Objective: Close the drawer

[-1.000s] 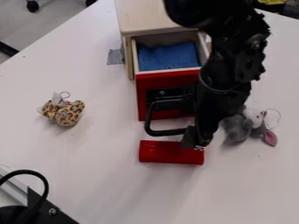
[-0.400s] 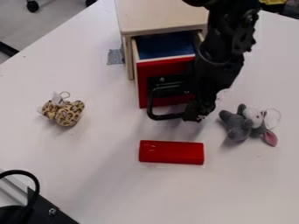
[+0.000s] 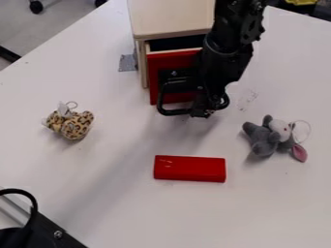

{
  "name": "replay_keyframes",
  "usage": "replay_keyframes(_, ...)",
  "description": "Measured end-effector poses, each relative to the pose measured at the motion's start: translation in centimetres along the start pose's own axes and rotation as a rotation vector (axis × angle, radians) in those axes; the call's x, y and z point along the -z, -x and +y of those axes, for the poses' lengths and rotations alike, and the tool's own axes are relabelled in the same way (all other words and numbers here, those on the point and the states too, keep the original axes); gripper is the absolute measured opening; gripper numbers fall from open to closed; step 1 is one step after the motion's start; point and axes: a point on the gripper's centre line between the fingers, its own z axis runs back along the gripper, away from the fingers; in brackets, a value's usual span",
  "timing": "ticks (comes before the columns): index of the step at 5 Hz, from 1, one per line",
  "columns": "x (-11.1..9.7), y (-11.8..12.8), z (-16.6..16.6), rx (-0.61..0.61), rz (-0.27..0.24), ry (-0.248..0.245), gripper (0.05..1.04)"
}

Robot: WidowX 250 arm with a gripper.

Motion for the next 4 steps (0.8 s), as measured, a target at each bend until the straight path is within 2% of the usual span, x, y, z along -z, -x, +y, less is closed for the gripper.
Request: replay_keyframes(4,0.5,2.0,2.9,-0.039,0.04,-0.035,0.999)
